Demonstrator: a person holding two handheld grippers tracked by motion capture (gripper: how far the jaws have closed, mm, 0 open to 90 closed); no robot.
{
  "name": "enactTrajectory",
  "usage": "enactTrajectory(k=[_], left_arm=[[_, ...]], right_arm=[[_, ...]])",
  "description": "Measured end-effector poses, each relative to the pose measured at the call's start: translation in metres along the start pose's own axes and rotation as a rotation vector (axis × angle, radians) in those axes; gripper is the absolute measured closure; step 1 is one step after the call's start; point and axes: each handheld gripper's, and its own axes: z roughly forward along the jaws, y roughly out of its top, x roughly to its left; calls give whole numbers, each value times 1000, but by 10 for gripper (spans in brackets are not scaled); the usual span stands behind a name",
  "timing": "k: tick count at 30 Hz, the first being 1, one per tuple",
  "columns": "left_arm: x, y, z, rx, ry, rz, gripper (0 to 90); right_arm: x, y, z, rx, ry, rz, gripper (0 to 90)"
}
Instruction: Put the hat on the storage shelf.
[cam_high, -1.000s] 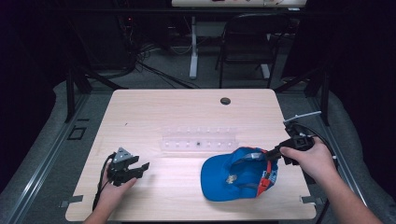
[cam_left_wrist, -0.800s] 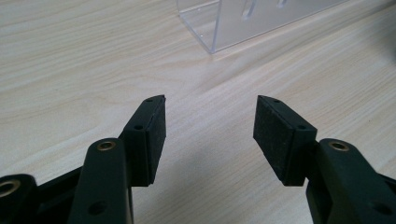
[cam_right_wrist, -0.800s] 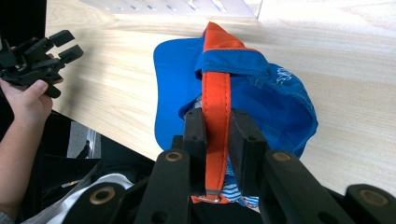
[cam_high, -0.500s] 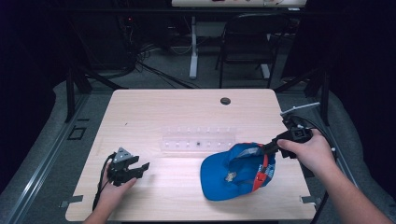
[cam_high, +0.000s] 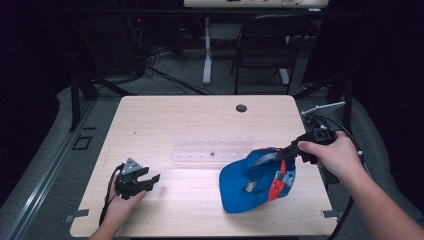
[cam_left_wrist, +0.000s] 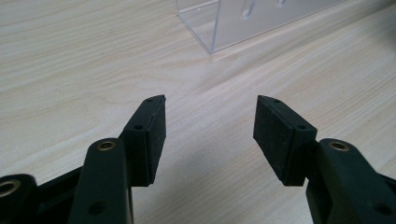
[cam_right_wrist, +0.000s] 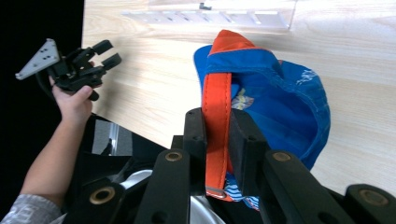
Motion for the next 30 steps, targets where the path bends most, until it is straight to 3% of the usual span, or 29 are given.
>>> enactTrajectory(k=[11,14,19,30], left_arm=[[0,0,0,-1,0,2,443],[0,0,0,3,0,6,444],[0,0,0,1,0,6,444],[0,0,0,0,1,7,444]], right_arm=[[11,3,-11,6,75,11,780],[14,4,-13,-10,104,-14,780],[19,7,-17,-14,118,-32,779],[22,11,-35,-73,131,-12,780]])
